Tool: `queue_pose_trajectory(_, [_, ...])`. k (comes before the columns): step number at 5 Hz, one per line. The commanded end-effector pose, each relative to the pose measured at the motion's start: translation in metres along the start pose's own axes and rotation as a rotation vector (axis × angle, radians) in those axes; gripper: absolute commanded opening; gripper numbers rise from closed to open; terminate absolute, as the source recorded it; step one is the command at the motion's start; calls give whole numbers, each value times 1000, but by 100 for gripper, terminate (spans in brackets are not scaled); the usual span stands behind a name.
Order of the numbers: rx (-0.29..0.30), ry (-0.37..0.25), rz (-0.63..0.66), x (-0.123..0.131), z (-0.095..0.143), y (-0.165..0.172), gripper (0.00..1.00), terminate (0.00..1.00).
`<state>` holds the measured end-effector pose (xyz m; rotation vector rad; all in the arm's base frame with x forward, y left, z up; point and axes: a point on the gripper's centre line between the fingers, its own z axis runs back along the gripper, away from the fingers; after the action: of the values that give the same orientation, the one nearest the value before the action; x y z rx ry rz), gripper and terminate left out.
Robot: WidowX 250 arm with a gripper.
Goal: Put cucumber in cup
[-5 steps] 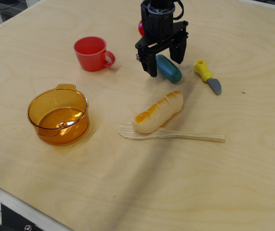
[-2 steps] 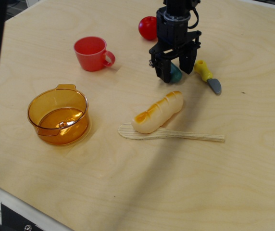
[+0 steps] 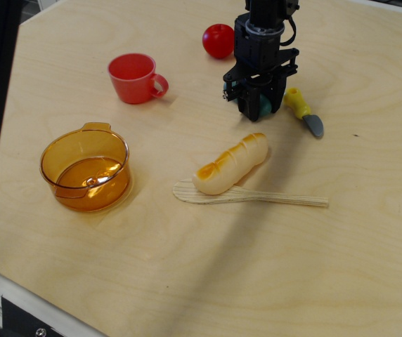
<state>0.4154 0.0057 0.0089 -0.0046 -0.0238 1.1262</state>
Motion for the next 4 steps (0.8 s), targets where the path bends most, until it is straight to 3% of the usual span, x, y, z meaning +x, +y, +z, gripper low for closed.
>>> queue_pose_trajectory(1, [-103,-47,135,24,61,28,0,0])
queue_pose_trajectory(3, [-106,-41,259,52,76,66,0,0])
queue_pose_trajectory(4, [-145,-19,328,63,84,83,0,0])
